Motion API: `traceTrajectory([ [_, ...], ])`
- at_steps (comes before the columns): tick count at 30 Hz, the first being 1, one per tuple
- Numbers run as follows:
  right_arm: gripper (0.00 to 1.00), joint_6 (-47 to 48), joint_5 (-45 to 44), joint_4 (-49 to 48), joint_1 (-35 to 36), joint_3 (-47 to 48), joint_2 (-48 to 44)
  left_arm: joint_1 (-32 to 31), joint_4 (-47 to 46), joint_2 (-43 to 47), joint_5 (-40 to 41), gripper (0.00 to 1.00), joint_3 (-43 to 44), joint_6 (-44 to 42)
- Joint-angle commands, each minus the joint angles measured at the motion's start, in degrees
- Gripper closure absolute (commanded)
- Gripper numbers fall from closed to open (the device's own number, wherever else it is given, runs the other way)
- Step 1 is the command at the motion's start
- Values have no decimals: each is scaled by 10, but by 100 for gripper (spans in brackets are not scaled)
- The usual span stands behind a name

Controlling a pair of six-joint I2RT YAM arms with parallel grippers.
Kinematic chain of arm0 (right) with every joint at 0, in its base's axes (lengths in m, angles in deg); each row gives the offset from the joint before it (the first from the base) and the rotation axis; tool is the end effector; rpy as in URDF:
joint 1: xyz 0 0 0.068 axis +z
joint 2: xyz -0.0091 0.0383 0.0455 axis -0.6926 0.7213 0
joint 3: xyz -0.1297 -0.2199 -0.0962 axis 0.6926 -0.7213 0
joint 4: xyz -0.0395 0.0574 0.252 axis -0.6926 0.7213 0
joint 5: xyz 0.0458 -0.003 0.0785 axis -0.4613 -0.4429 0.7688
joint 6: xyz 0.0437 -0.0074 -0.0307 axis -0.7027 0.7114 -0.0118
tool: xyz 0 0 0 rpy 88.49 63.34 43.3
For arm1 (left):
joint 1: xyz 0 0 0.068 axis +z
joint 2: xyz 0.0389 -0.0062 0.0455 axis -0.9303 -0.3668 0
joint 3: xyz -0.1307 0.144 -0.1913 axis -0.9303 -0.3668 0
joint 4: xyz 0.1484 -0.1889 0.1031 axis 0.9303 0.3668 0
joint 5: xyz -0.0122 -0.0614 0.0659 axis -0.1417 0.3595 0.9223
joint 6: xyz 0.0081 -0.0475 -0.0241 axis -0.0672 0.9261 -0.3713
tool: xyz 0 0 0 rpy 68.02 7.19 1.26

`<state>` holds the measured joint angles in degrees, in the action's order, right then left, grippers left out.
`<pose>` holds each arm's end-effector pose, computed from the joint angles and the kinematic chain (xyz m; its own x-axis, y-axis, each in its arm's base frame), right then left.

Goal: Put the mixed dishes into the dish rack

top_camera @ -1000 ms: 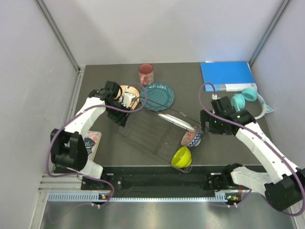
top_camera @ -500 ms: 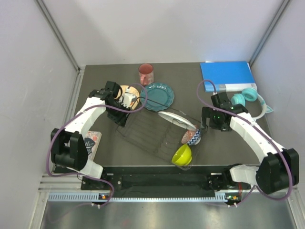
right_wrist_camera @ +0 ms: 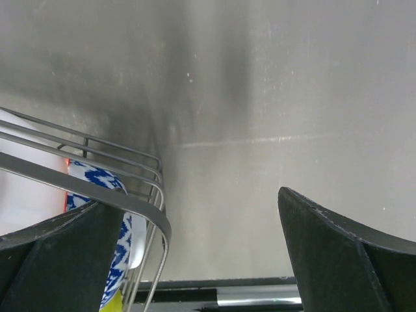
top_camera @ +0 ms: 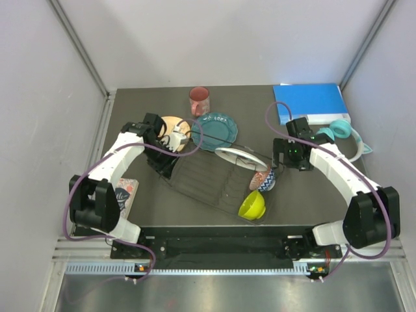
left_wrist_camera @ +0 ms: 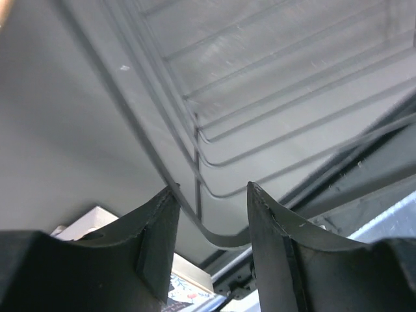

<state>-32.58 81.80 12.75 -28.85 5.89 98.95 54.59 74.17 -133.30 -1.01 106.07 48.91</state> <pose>0.2510 0.0626 0.2467 -0.9016 0.1012 -0.4205 0.0985 0.9947 0.0282 0.2680 -0.0770 0.2575 -0.7218 0.6212 -0.3051 0.6830 0.7105 -0.1691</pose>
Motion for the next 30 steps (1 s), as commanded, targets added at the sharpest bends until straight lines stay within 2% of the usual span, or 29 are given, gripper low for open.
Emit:
traceTrajectory([
  [1, 0, 5, -14, -48, -14, 38, 11, 0, 81, 28, -67, 50, -3, -52],
  [11, 0, 6, -1, -68, -15, 47, 36, -12, 190, 52, -111, 50, -35, -128],
  [24, 0, 10, 28, -83, -14, 76, 75, -32, 205, 76, -143, 50, -73, -138],
  [30, 0, 13, 35, -85, 4, 67, 71, -51, 243, 85, -161, 50, -64, -167],
])
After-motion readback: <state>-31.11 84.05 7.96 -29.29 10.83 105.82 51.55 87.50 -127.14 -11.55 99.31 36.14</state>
